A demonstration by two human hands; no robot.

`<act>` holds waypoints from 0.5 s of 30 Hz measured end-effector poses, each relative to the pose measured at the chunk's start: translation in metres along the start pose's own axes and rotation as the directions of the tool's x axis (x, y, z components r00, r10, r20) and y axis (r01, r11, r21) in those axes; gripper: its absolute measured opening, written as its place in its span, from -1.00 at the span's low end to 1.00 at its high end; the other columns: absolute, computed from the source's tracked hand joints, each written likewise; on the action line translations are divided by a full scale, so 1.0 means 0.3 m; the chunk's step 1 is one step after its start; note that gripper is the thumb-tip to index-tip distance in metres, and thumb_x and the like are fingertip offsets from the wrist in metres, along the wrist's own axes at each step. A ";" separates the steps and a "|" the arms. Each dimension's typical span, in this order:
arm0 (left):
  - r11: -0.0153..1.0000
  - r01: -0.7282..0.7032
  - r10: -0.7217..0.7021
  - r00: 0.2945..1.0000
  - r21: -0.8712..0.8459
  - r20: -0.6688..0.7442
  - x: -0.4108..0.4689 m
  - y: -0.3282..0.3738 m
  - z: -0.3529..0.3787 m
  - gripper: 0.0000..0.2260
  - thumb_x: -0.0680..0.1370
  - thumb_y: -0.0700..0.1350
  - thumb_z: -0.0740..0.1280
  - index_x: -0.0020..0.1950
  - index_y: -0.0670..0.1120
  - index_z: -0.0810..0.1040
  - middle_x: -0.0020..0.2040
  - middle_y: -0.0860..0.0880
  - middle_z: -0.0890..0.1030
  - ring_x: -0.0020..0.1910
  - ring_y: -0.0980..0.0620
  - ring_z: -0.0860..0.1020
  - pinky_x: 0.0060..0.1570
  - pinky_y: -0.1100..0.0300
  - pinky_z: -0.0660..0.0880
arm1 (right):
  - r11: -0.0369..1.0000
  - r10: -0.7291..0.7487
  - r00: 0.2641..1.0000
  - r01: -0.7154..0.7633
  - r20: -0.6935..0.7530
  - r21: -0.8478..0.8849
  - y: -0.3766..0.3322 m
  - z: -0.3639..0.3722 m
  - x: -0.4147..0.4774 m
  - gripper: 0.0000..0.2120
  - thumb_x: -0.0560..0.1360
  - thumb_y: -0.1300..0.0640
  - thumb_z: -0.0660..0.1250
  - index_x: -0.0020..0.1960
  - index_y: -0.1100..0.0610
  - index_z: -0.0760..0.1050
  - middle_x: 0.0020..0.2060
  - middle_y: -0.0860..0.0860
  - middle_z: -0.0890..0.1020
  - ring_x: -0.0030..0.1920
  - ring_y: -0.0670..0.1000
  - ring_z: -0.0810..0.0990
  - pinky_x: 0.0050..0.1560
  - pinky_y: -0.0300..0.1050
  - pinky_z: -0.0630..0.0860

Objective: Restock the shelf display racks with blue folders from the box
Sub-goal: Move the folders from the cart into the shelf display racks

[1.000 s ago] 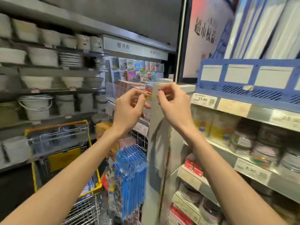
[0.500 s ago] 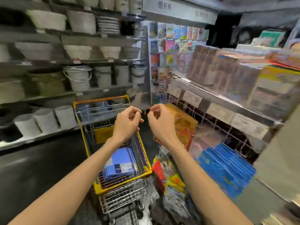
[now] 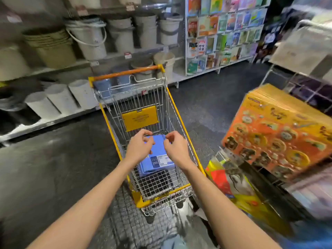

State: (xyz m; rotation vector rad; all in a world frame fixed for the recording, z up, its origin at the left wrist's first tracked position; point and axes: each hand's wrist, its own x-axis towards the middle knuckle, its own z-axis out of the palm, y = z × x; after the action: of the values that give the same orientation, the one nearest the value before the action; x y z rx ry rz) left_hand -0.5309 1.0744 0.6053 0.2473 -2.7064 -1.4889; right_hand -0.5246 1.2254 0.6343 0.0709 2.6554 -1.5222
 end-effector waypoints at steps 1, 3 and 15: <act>0.999 0.051 -0.051 0.998 0.005 0.022 0.027 -0.039 0.005 -0.87 0.65 -0.11 0.25 0.18 -0.03 0.49 -0.13 0.00 0.69 -0.40 -0.03 0.66 -0.18 -0.14 0.64 | 0.999 0.036 0.999 -0.037 0.024 0.008 0.026 0.030 0.027 -0.80 0.55 0.19 0.29 0.15 0.20 0.54 0.01 0.09 0.65 -0.06 0.01 0.54 -0.07 -0.20 0.35; 0.992 0.122 -0.123 0.991 0.019 0.052 0.108 -0.129 0.018 -0.84 0.64 -0.11 0.24 0.21 -0.03 0.47 -0.14 -0.03 0.69 -0.34 -0.06 0.67 -0.10 -0.14 0.63 | 0.995 0.100 0.993 -0.100 0.059 -0.003 0.076 0.102 0.109 -0.79 0.55 0.21 0.28 0.15 0.22 0.54 -0.01 0.10 0.65 -0.03 0.06 0.56 -0.04 -0.16 0.39; 0.854 0.520 -0.516 0.851 -0.014 0.103 0.506 -0.532 0.124 -0.71 0.66 -0.09 0.26 0.36 -0.12 0.41 -0.14 -0.07 0.66 -0.26 0.00 0.69 -0.24 0.12 0.59 | 0.917 0.377 0.904 -0.333 0.202 -0.220 0.305 0.426 0.573 -0.80 0.57 0.19 0.28 0.15 0.23 0.56 0.04 0.18 0.67 0.09 0.17 0.62 0.07 -0.07 0.48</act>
State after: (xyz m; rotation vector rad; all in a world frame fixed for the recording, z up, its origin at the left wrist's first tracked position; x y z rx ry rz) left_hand -0.6658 0.9973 0.4451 1.0033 -2.8157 -1.7025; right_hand -0.6826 1.1615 0.4754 0.3213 2.4069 -1.0962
